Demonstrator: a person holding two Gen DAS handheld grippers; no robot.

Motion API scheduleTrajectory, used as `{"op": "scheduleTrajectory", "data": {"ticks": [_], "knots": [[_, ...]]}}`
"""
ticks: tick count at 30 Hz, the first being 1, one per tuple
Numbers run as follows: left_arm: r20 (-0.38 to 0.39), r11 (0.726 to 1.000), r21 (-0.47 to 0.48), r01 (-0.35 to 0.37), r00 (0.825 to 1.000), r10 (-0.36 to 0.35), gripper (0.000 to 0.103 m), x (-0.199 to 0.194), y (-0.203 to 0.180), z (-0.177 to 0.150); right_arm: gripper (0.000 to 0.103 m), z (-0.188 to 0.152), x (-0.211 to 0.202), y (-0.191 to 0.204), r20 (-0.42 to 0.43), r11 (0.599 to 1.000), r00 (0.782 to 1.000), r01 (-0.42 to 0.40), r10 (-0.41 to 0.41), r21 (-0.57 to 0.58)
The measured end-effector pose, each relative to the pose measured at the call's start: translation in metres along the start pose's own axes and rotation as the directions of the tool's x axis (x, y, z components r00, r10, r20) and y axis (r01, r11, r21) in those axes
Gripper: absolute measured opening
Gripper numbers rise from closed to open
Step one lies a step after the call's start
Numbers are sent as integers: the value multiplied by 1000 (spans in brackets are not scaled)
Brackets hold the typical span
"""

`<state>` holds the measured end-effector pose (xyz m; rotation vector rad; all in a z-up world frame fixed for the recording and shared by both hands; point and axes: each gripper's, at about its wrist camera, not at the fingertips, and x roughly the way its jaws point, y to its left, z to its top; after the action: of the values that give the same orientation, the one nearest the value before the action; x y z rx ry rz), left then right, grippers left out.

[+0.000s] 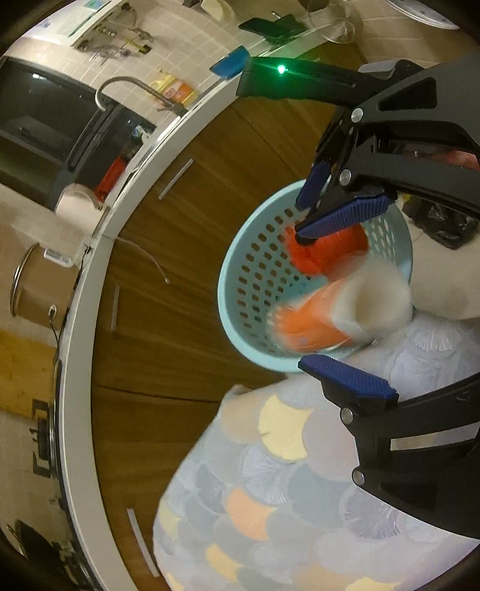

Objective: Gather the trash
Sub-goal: 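Carry the cup and bag to the blue basket and open both tools, then move both tools back over the table toward the remaining trash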

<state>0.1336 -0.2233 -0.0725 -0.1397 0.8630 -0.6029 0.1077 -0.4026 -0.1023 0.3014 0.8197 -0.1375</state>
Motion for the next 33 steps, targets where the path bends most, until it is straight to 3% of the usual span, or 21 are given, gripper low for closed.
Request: {"op": "scheduleTrajectory", "data": {"ticks": [9,20,27,33], "knots": [[63,1000,-21,-9,998,10,65,-28,15,-2,59,4,-16,12,34,999,999,-30,30,-13],[181,997,-74,-36,982,49,64,-98,49,-7,58,4,-52,112,123,970,980,-128,156,-209],[290,985,-135,-104,947,140,64,-168,88,-15,51,-5,-69,185,139,924,956,-204,260,-322],[355,957,-222,-188,898,259,64,-228,132,-28,42,-23,-71,247,108,885,936,-272,334,-379]]}}
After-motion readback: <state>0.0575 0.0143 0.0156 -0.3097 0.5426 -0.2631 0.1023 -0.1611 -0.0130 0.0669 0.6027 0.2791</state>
